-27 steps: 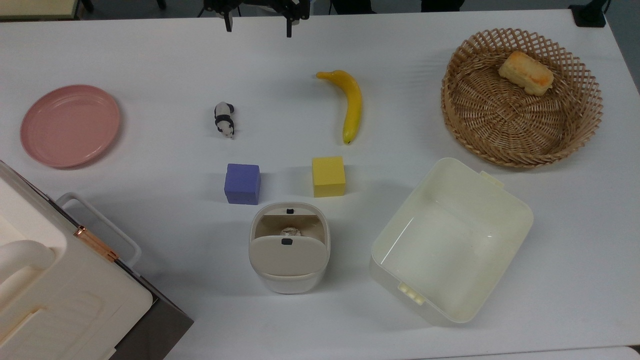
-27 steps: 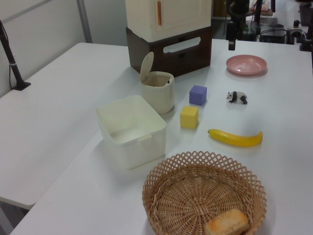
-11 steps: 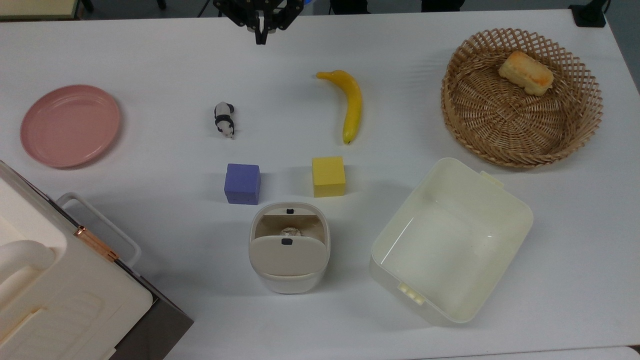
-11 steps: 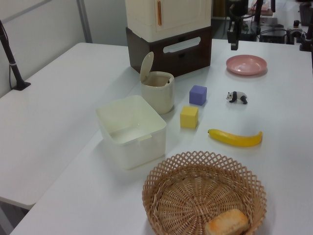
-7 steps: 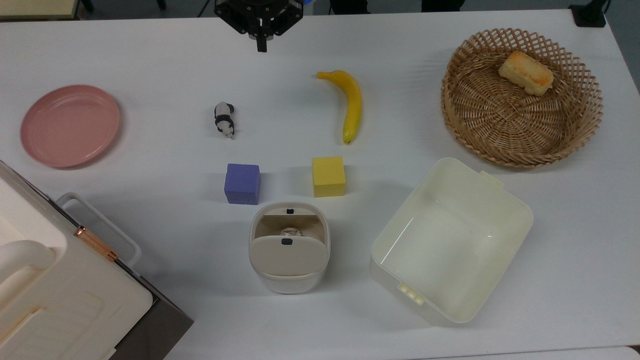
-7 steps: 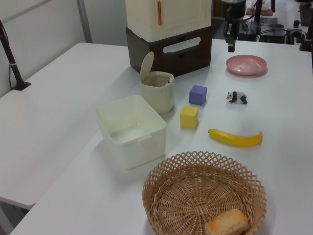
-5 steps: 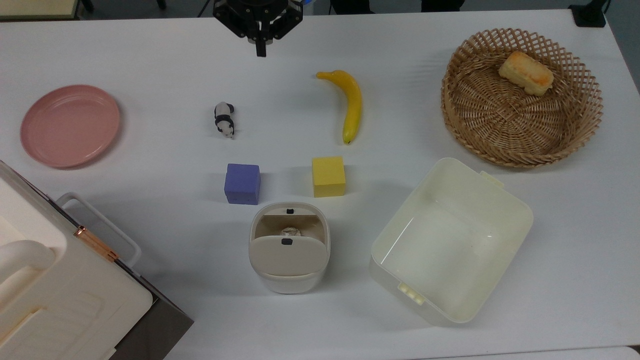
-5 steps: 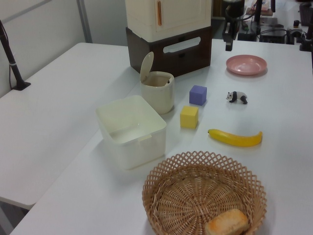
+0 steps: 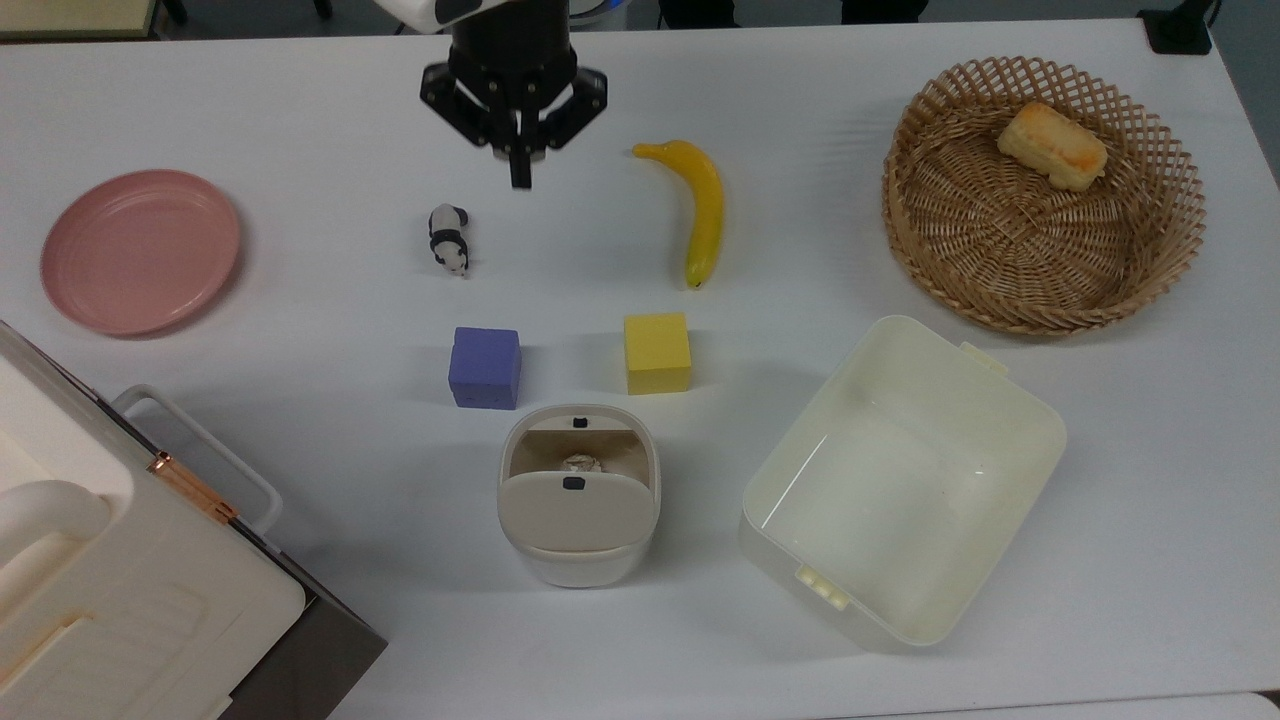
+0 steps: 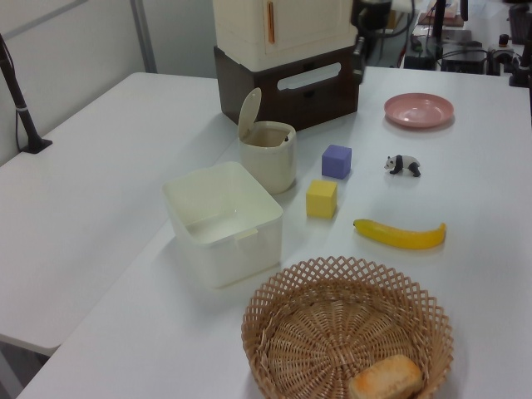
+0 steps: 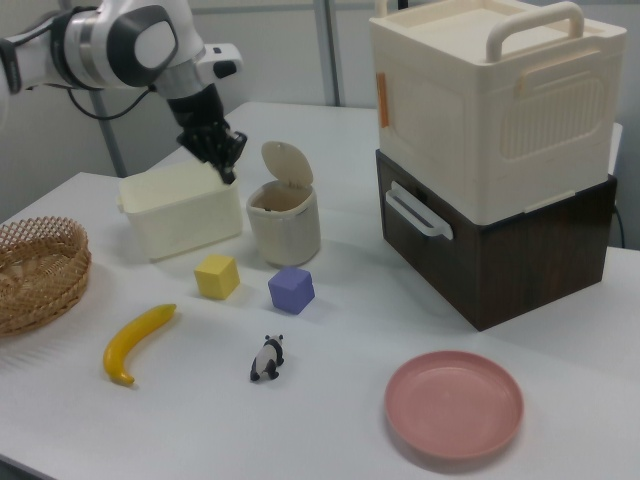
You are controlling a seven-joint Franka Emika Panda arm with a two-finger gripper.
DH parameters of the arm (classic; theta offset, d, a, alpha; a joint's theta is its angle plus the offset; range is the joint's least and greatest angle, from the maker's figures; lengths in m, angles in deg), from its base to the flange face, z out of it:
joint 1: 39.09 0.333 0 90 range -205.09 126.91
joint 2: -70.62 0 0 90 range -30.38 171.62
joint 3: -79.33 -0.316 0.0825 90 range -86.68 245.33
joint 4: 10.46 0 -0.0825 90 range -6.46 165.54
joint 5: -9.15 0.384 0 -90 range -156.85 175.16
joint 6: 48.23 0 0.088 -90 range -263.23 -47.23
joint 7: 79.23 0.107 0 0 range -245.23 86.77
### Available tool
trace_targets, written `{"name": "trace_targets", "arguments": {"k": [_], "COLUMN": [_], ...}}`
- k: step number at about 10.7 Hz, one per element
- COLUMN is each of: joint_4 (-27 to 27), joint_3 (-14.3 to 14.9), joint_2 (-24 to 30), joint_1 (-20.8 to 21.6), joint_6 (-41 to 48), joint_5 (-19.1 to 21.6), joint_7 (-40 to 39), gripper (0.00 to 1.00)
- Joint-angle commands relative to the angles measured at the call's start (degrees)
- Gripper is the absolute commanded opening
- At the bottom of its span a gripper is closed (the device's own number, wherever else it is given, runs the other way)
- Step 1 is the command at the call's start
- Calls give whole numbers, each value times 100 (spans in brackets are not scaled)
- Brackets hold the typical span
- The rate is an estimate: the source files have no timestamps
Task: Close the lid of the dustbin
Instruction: 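Move the gripper over the open lid of the cream dustbin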
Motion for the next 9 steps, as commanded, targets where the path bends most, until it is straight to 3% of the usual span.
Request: {"name": "trace_targets", "arguments": {"k": [1,3,5,9], "joint_4": [-354,-616,-1204,-1269], "joint_3": [-17,-8,1,9], "joint_2": [-553,-948,-1519,-1898], "joint_1": [-27,-18,-9,35], "joint_6": [-1299,-2188,-2734,-4243], "joint_5": [48,65,66,13], "joint_7": [-70,-17,-17,-105], "gripper": [0,0,0,0]}}
